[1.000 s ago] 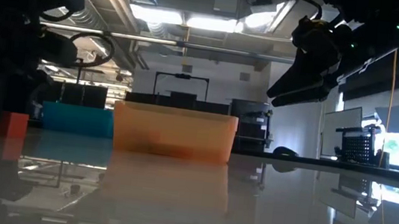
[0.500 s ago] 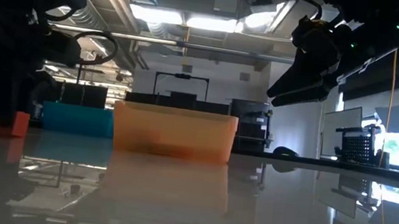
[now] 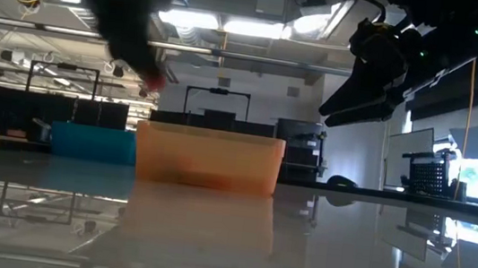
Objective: Sort blocks by size
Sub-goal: Put the orange square block into the yellow bin
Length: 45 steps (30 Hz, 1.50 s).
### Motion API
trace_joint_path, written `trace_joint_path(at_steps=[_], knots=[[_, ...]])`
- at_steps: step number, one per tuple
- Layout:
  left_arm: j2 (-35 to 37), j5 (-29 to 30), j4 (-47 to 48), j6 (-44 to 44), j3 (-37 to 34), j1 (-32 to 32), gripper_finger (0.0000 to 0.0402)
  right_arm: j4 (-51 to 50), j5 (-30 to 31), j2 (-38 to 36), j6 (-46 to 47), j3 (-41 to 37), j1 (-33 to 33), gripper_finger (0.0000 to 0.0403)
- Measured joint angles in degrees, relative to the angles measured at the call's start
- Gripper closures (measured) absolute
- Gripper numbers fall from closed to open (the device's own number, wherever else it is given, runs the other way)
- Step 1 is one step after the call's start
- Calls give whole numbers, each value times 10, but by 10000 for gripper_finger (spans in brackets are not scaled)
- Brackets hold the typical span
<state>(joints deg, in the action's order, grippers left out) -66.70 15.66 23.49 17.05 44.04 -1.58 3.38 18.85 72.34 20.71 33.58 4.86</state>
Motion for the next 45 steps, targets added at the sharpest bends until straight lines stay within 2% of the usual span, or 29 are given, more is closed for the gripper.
trace_joint_path(at_steps=[7, 14, 21, 26, 35, 38, 42, 45], knots=[[-23, 10, -170, -84, 3, 111, 275, 0, 4, 0, 0, 0, 0, 127], [-115, 10, -344, -142, 3, 214, 274, 0, 11, 0, 0, 0, 0, 127], [-212, 6, -464, -142, 3, 291, 273, 0, 12, 0, -7, 0, 0, 127], [-269, -42, -531, -141, 5, 325, 273, 2, 13, 0, -15, 0, 0, 127], [-318, -68, -527, -146, 53, 350, 262, 25, 17, 0, -39, 0, 0, 127], [-322, -80, -513, -134, 67, 356, 232, 30, 17, 0, -46, 0, 0, 127], [-320, -82, -457, -134, 89, 359, 184, 30, 17, 0, -46, 0, 0, 127], [-306, -82, -409, -140, 100, 357, 163, 30, 16, 0, -46, 0, 0, 127]])
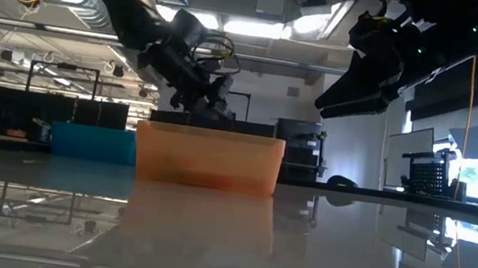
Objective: Sort blocks by size
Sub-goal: Put the orange square block into the yellow bin, then put the yellow square block into the yellow bin
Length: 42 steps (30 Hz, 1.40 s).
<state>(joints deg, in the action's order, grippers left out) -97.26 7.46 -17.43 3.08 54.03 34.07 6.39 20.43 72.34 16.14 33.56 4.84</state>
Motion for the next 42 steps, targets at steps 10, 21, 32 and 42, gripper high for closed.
trace_joint_path(at_steps=[10, 21, 32, 42], knots=[[172, 8, 269, -1, 8, -64, 166, -4, -1, 0, 0, 0, 0, 127], [319, 86, 694, 248, 8, -210, 172, -3, -6, 0, 2, 0, 0, 127], [260, 76, 880, 462, -19, -314, 173, 0, -6, 0, 2, 0, 0, 127], [195, 38, 899, 445, -76, -326, 259, 2, -6, 0, 3, 0, 0, 127]])
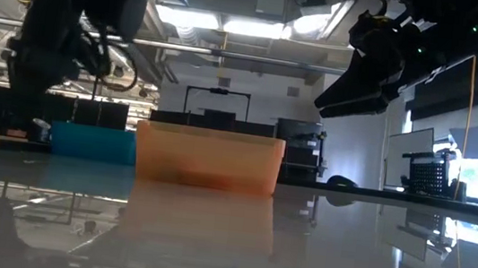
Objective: Sort blocks by size
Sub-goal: Put the yellow square block into the yellow bin
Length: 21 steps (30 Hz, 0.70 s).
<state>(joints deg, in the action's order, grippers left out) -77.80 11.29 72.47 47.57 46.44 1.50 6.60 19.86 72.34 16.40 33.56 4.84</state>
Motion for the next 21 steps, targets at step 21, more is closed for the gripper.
trace_joint_path(at_steps=[21], knots=[[-5, -19, -16, -14, -91, 17, 399, 3, 5, 0, -2, 0, 0, 127]])
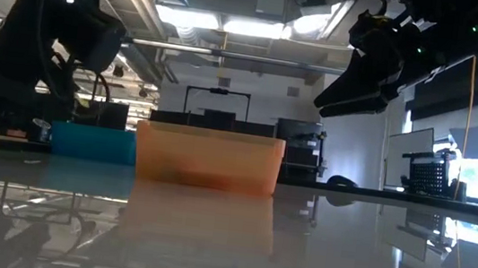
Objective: Sort blocks by size
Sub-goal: Put the yellow square block into the yellow bin
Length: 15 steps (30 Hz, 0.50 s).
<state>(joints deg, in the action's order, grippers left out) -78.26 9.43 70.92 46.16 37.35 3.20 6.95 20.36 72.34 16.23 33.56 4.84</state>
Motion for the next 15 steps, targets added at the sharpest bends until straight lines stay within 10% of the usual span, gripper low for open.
trace_joint_path(at_steps=[15], knots=[[0, 16, -104, -95, 41, -2, 397, 1, 0, 0, 0, 0, 0, 127]])
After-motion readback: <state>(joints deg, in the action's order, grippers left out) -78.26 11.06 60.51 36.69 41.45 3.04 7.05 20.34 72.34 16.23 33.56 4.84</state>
